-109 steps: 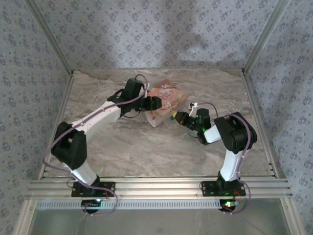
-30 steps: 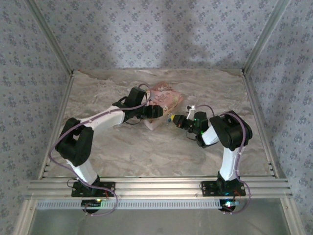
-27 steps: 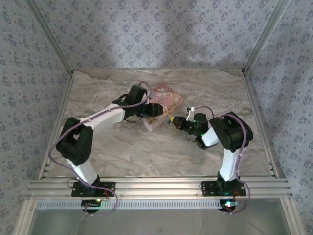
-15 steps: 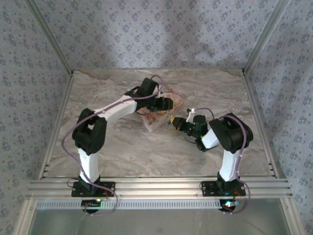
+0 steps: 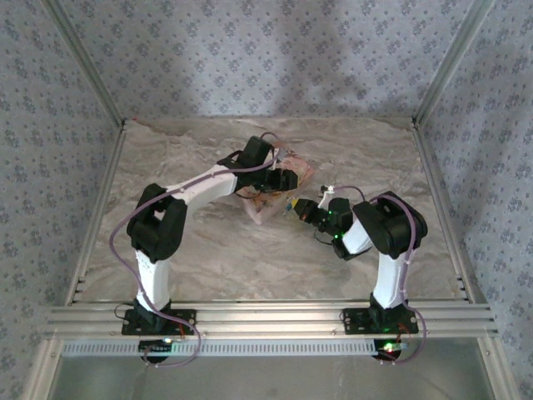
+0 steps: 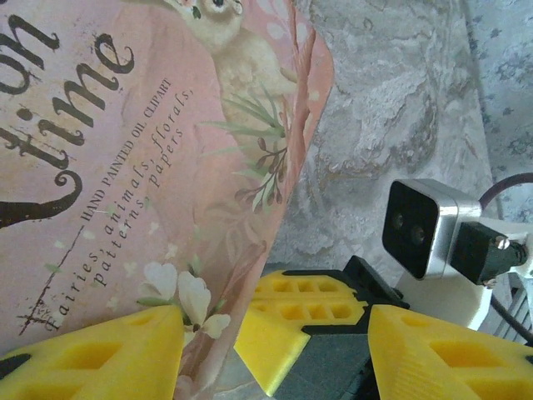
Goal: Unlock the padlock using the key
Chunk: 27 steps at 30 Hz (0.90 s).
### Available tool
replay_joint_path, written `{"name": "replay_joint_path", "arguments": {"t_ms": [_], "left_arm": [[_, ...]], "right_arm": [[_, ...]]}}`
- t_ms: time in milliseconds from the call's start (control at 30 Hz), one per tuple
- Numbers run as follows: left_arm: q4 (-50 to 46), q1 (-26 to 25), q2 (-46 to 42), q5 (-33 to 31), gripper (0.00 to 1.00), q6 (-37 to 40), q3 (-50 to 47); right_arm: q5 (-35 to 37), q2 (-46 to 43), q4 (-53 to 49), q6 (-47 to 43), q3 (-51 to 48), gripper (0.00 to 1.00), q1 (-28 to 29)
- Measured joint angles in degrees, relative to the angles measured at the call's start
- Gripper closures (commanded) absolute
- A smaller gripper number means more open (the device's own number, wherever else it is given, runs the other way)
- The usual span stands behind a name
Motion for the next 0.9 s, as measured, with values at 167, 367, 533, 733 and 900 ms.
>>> {"name": "replay_joint_path", "arguments": {"t_ms": [167,367,533,733,900], "left_arm": [[3.28,-0.02,-0.81,-0.39,0.41,-2.6,-2.12],[5.55,-0.31,-1.01,-1.11,0.41,-4.94,-2.93],[7.19,-1.11,-1.01,-1.05,0.41,-5.57,-3.61],[8.63,-1.4,-1.01,-1.01,0.41,-6.23,-4.09],[9.44,-1.38,-1.01,-0.85,0.41,-6.4,-4.39]], "right_arm": [[0.42,0.85,-0.35,0.85,1.01,1.0,-0.02],[0.37,1.55,-1.03,1.46,2.27,1.0,-0.9],[0.13,1.86,-1.77,1.49,3.41,1.0,-2.45],[-1.16,2.19,-2.91,1.46,4.7,1.0,-3.85],[-1.79,2.62,-3.74,1.46,5.77,1.0,-4.22]]}}
